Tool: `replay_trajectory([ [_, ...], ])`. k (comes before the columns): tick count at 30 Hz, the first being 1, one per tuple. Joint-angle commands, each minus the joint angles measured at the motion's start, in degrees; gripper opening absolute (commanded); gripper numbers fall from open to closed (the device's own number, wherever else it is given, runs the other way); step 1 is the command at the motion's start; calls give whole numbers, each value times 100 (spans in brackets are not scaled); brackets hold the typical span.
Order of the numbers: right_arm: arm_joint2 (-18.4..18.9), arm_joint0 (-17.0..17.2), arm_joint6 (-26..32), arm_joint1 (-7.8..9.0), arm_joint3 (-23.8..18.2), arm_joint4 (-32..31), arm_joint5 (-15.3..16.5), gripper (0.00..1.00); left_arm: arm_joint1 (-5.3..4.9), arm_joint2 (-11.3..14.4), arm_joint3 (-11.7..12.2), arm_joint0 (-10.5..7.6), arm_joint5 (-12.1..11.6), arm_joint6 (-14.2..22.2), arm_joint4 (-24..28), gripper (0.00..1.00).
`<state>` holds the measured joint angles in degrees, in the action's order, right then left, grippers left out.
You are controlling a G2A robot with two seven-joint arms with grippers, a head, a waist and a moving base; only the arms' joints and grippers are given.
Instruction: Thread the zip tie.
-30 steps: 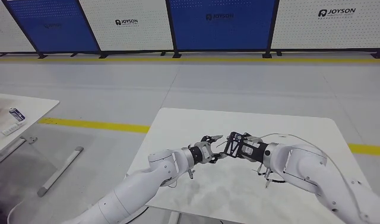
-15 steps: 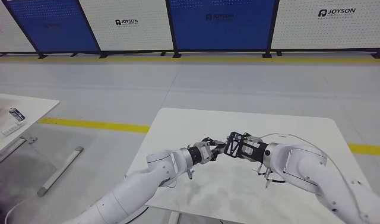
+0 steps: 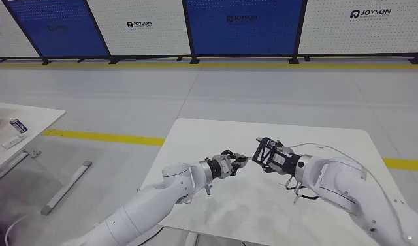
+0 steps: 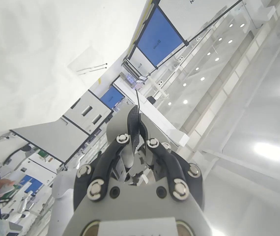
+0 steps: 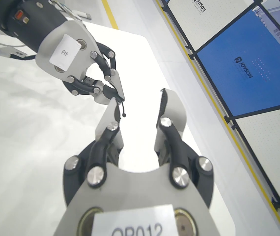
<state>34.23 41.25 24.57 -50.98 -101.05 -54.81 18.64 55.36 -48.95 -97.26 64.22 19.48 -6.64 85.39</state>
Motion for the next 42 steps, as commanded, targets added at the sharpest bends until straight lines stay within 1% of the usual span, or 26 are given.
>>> replay_trajectory([
  [1, 205, 122, -40, 35, 22, 283, 9, 100, 8, 44, -13, 4, -33, -80, -329, 0],
  [3, 392, 274, -28, 65, 110, 716, 1, 100, 21, 96, -22, 7, -34, -127, -560, 0],
  [4, 503, 342, 84, 81, 170, 1063, 52, 100, 35, 126, -32, 17, -137, -161, -733, 0],
  [6, 644, 427, 157, 92, 244, 1526, 85, 100, 56, 185, -47, 29, -304, -195, -1046, 0],
  [7, 668, 492, 271, 94, 302, 1941, 85, 100, 70, 237, -61, 45, -518, -252, -1398, 0],
  [8, 709, 500, 389, 94, 388, 2235, 85, 100, 82, 291, -69, 75, -675, -279, -1639, 0],
  [9, 744, 493, 454, 93, 454, 2388, 85, 100, 96, 343, -71, 107, -831, -297, -1861, 0],
  [10, 744, 493, 454, 93, 454, 2388, 85, 100, 111, 383, -57, 144, -948, -311, -1977, 0],
  [21, 744, 493, 454, 93, 454, 2388, 85, 100, 111, 383, -57, 144, -948, -311, -1977, 0],
  [22, 743, 542, 456, 90, 491, 2467, 64, 100, 110, 385, -62, 138, -1048, -319, -2227, 0],
  [23, 761, 588, 531, 84, 568, 2681, 83, 100, 112, 417, -67, 170, -1152, -333, -2494, 0],
  [24, 825, 600, 590, 75, 703, 3043, 85, 100, 117, 450, -99, 210, -1229, -337, -2734, 0],
  [26, 870, 631, 716, 59, 879, 3588, 85, 100, 118, 490, -137, 233, -1353, -370, -3246, 0],
  [28, 923, 620, 973, 41, 1045, 4360, 85, 100, 121, 553, -167, 263, -1453, -369, -3823, 0],
  [30, 958, 601, 1267, 30, 1226, 4862, 85, 100, 117, 574, -156, 261, -1516, -363, -4336, 0],
  [31, 975, 599, 1409, 18, 1316, 5133, 85, 100, 110, 602, -133, 260, -1520, -304, -4701, 0],
  [32, 980, 616, 1533, 6, 1393, 5397, 85, 100, 101, 621, -109, 262, -1505, -209, -4949, 0],
  [34, 1011, 601, 1826, -25, 1551, 5860, 85, 100, 69, 600, -31, 280, -1566, -21, -5502, 0],
  [37, 1017, 590, 2142, -77, 1754, 6258, 85, 100, 27, 521, 64, 326, -1628, 190, -5987, 0],
  [39, 983, 555, 2526, -131, 1929, 6580, 85, 100, -4, 451, 137, 394, -1673, 307, -6289, 0],
  [40, 970, 524, 2652, -157, 2055, 6680, 85, 100, -9, 416, 141, 434, -1703, 291, -6328, 0],
  [42, 968, 515, 2677, -167, 2098, 6719, 85, 100, -9, 416, 141, 434, -1703, 291, -6328, 0],
])
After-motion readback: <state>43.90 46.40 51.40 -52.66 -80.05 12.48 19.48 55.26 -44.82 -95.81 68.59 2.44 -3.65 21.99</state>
